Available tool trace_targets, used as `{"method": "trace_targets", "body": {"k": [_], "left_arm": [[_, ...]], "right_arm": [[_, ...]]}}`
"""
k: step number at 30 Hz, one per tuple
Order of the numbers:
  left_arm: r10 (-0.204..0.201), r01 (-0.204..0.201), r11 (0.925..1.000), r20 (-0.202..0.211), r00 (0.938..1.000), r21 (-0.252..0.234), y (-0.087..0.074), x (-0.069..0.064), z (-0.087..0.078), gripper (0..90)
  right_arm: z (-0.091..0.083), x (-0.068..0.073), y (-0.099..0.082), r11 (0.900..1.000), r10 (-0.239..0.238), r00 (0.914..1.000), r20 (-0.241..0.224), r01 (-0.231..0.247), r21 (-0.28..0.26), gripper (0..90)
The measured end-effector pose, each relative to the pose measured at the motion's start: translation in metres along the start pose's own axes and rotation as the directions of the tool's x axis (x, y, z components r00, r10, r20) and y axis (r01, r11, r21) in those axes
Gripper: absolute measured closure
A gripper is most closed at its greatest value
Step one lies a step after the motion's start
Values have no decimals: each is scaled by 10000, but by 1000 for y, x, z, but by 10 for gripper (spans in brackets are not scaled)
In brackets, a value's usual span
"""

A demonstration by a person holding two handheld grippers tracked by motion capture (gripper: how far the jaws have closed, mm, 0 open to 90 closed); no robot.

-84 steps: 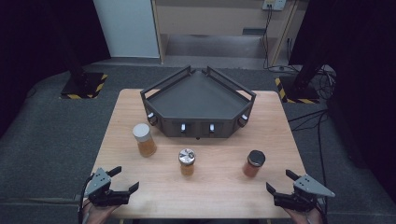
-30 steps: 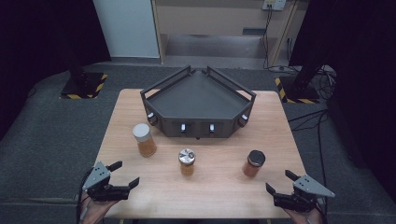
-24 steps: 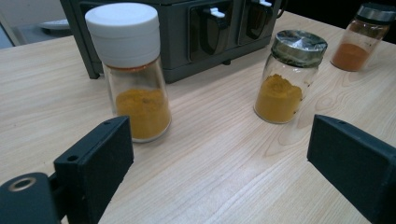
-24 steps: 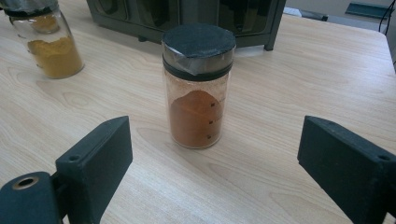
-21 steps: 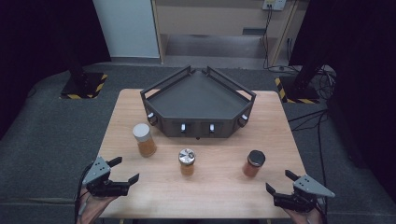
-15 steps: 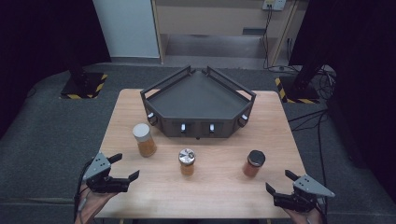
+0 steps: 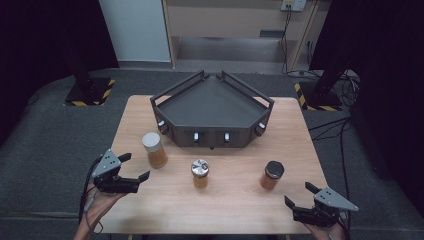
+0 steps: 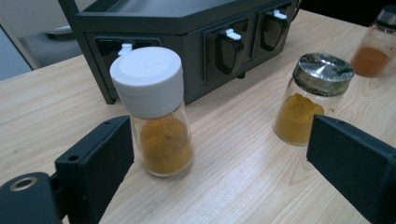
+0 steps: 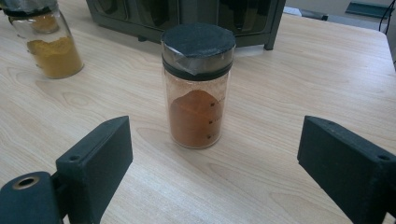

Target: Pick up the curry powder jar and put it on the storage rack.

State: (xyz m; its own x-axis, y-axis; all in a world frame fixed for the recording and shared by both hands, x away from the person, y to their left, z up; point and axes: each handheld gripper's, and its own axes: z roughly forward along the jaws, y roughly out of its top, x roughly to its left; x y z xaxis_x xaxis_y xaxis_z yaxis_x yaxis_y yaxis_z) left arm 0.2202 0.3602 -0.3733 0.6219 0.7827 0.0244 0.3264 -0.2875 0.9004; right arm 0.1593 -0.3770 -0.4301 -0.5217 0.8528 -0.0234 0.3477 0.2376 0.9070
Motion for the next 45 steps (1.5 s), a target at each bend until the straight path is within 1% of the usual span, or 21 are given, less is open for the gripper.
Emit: {"method": "trace_targets", "body": {"k": [10,11,14,24,27,28,29,31,35,39,40,43,45], "left_arm": [[58,-55,9998,-156,9999,186,13,10,8,67],[-72,74,9999,-157,9999,137,14,14,11,67],[-97,101,9998,-186,9998,172,16,17,14,67],[-334,345,9986,-265,9991,399,24,28,35,68],[-230,247,9984,-339,9992,515,28,29,38,70],[-261,280,9982,-347,9991,537,29,30,40,69],[-316,332,9981,-324,9990,518,29,31,41,70],[-278,298,9978,-343,9990,586,31,33,44,71],[-404,424,9965,-289,9988,723,34,38,54,70],[-391,415,9955,-289,9988,846,35,39,60,72],[-453,474,9954,-267,9986,831,35,40,63,72],[-571,589,9952,-247,9981,784,35,42,67,72],[-526,543,9952,-240,9983,810,36,42,70,74]], "right_arm": [[0,0,0,10000,-3,10000,-1,3,18,103],[0,0,0,10000,12,10000,6,-12,25,104],[0,0,0,10000,1,10000,10,-1,33,104],[0,0,1,10000,3,10000,-6,-3,59,105],[0,0,1,10000,9,10000,-3,-9,73,105],[1,0,1,10000,-10,10000,-3,10,58,105],[1,0,1,10000,-6,10000,-6,6,63,105],[1,0,1,10000,8,10000,-11,-8,80,105],[1,0,1,10000,-8,10000,-11,8,68,106],[1,0,1,10000,-3,10000,-8,4,80,106],[1,0,1,10000,-5,10000,-19,5,88,106],[1,0,1,10000,-12,10000,-13,12,74,107],[1,0,1,10000,-9,10000,-13,9,91,106]]}}
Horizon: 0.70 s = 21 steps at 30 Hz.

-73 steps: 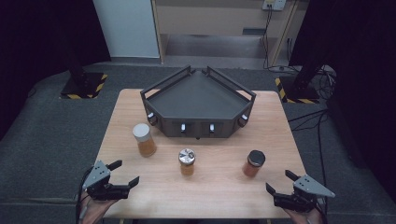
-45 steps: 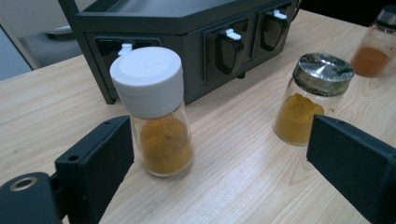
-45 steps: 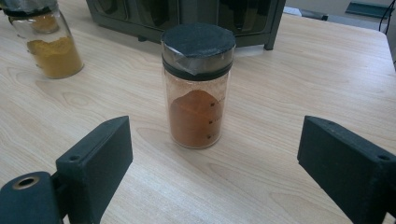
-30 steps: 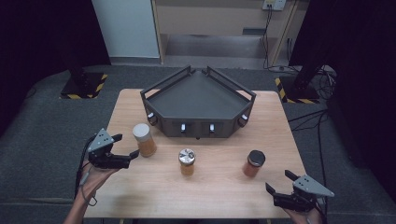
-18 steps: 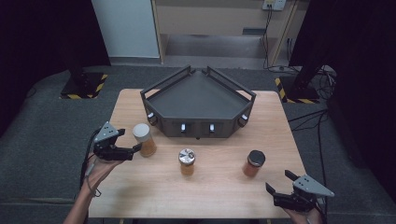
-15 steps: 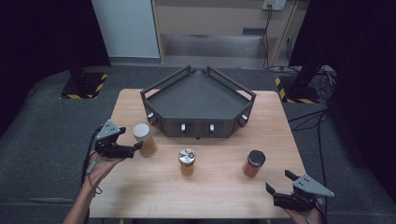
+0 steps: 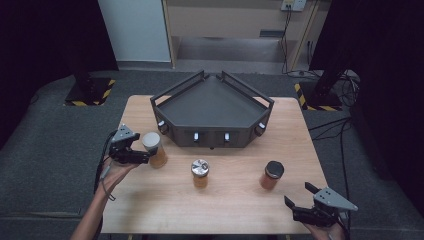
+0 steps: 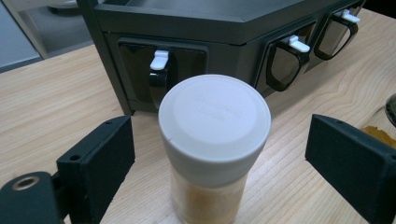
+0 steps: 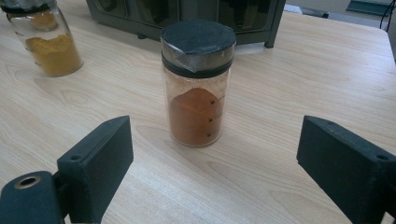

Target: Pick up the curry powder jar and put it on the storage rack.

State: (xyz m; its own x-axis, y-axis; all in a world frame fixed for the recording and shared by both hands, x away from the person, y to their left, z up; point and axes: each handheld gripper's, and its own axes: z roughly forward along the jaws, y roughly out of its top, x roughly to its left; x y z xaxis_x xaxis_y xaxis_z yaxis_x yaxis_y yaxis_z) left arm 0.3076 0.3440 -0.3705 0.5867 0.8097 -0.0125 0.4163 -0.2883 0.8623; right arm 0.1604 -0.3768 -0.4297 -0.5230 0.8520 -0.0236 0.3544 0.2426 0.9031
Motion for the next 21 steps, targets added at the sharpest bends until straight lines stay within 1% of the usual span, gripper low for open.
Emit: {"method": "trace_targets", "body": {"k": [3,6,11,15,18,21], "left_arm": [[-58,58,10000,85,9999,-24,0,1,5,77],[-126,126,9999,85,9999,36,1,3,9,84],[-90,90,9999,13,10000,112,2,3,15,112],[11,-12,9998,29,10000,221,1,3,18,147],[-19,19,9997,27,10000,235,-1,4,21,161],[-66,67,9998,-17,10000,197,-3,4,23,204]], "right_arm": [[0,0,0,10000,12,10000,3,-12,-9,107],[0,0,0,10000,-3,10000,-9,3,-5,107],[0,0,0,10000,6,10000,-7,-6,-18,107],[0,0,0,10000,-8,10000,1,8,-19,108],[0,0,0,10000,-1,10000,-4,1,-11,107],[0,0,0,10000,2,10000,-4,-2,-10,108]]}}
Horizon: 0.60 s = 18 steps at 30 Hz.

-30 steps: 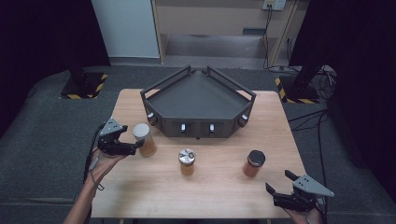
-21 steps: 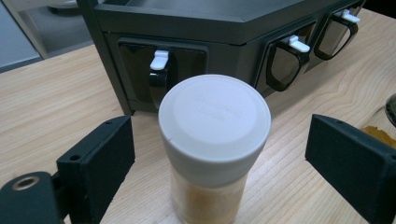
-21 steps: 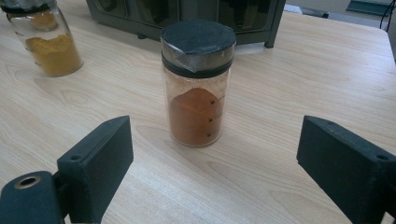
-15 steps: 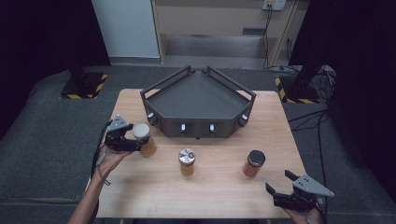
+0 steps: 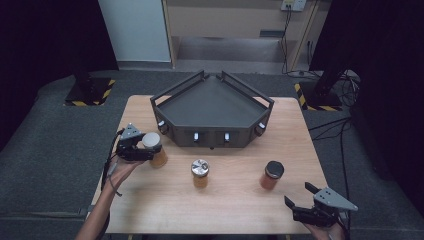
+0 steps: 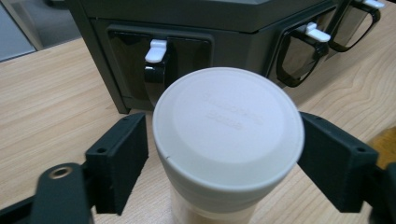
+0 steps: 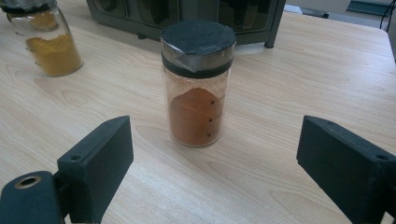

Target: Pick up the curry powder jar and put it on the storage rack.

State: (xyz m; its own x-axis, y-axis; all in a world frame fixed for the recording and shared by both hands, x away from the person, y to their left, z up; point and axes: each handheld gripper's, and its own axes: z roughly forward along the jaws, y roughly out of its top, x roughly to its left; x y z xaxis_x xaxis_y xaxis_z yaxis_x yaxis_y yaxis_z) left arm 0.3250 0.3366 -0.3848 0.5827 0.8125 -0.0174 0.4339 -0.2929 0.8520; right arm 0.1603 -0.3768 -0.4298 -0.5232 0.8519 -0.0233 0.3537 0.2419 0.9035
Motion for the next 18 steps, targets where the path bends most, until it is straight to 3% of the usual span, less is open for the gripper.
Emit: {"method": "trace_targets", "body": {"k": [4,9,18], "left_arm": [[192,-191,9998,101,9998,-84,-3,1,2,322],[118,-115,9996,102,9999,-268,-7,1,2,326],[194,-194,9998,-15,9998,-87,-2,-3,2,329]], "right_arm": [[0,0,0,10000,-10,10000,14,10,2,108],[0,0,0,10000,-8,10000,4,8,4,109],[0,0,0,10000,0,10000,13,0,4,108]]}}
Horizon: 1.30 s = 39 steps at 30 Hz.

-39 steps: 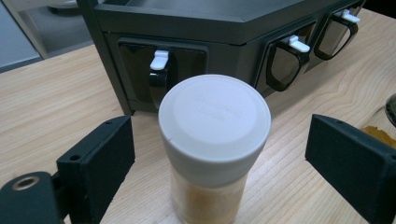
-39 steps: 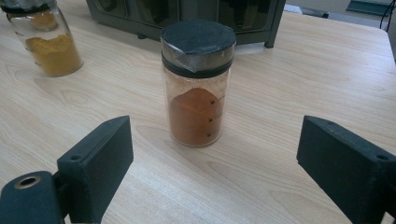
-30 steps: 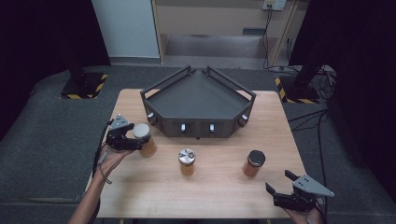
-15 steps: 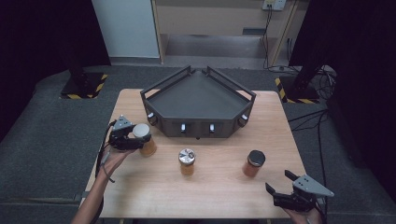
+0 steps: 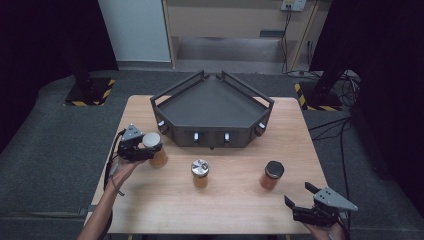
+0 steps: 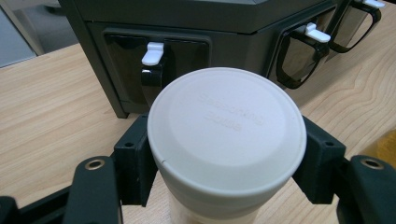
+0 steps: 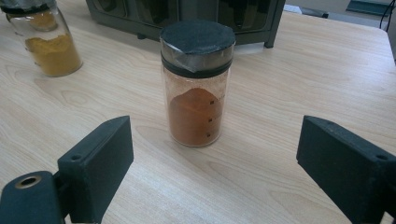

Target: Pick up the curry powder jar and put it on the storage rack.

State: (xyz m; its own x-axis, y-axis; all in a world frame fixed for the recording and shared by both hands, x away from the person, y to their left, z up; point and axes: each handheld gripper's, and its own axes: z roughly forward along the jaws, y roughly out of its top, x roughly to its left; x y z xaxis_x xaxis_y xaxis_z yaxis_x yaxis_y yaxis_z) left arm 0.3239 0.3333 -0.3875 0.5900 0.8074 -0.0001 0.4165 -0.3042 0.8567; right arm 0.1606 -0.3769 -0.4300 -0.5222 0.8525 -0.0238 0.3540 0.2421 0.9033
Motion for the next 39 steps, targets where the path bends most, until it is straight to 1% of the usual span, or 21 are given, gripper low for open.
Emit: {"method": "trace_targets", "body": {"k": [1,2,5,12,13,14,17,21,25,27,28,29,30,32,34,35,36,37,38,39], "left_arm": [[93,-93,9999,-8,10000,53,2,-1,-1,329],[103,-103,9999,-2,9999,60,3,-1,-2,329],[-81,81,10000,136,9999,-45,5,1,-5,329],[30,-27,9999,233,9997,-119,15,0,-12,329],[116,-114,9999,259,9996,-80,21,-1,-14,329],[116,-114,9999,259,9996,-80,21,-1,-14,329],[191,-191,9998,305,9994,-31,30,-4,-18,328],[111,-110,9999,356,9993,-42,42,-6,-22,328],[29,-26,10000,538,9985,-65,54,-7,-27,329],[135,-132,9999,558,9984,-62,62,-9,-29,328],[258,-256,9997,531,9983,-57,71,-13,-32,329],[270,-268,9996,528,9982,-40,76,-14,-33,328],[270,-268,9996,528,9982,-40,76,-14,-33,329],[376,-374,9993,596,9975,-49,85,-16,-36,328],[290,-284,9995,656,9974,-101,92,-18,-38,328],[383,-374,9992,696,9968,-143,100,-20,-40,328],[412,-404,9991,681,9968,-142,104,-21,-41,328],[412,-404,9991,681,9968,-142,104,-21,-41,328],[454,-442,9989,682,9966,-184,111,-22,-41,328],[454,-442,9989,682,9966,-184,111,-22,-41,328]], "right_arm": [[0,0,0,10000,-2,10000,2,2,2,108],[0,0,0,10000,-5,10000,2,5,-3,108],[0,0,0,10000,-19,10000,-4,19,5,108],[1,0,0,10000,-6,10000,-15,6,21,108],[0,0,0,10000,-12,10000,-8,12,17,108],[0,0,0,10000,-12,10000,-8,12,17,108],[1,0,0,10000,-16,10000,-5,16,19,108],[1,0,0,10000,-17,10000,-12,17,11,108],[1,0,0,10000,-5,10000,-16,5,-3,108],[1,0,0,10000,-12,10000,-17,12,7,108],[1,0,0,10000,-18,10000,-22,18,6,108],[1,0,0,10000,-17,10000,-22,17,3,108],[1,0,0,10000,-12,10000,-19,12,2,108],[1,0,0,10000,-4,10000,-17,4,1,108],[1,0,0,10000,-7,10000,-29,7,-7,109],[1,0,0,10000,-8,10000,-36,8,-15,108],[1,-1,0,10000,-10,10000,-40,10,-19,108],[1,-1,0,10000,-5,10000,-43,5,-19,108],[1,-1,0,10000,-3,10000,-45,3,-17,109],[1,-1,0,10000,-6,10000,-50,6,-19,109]]}}
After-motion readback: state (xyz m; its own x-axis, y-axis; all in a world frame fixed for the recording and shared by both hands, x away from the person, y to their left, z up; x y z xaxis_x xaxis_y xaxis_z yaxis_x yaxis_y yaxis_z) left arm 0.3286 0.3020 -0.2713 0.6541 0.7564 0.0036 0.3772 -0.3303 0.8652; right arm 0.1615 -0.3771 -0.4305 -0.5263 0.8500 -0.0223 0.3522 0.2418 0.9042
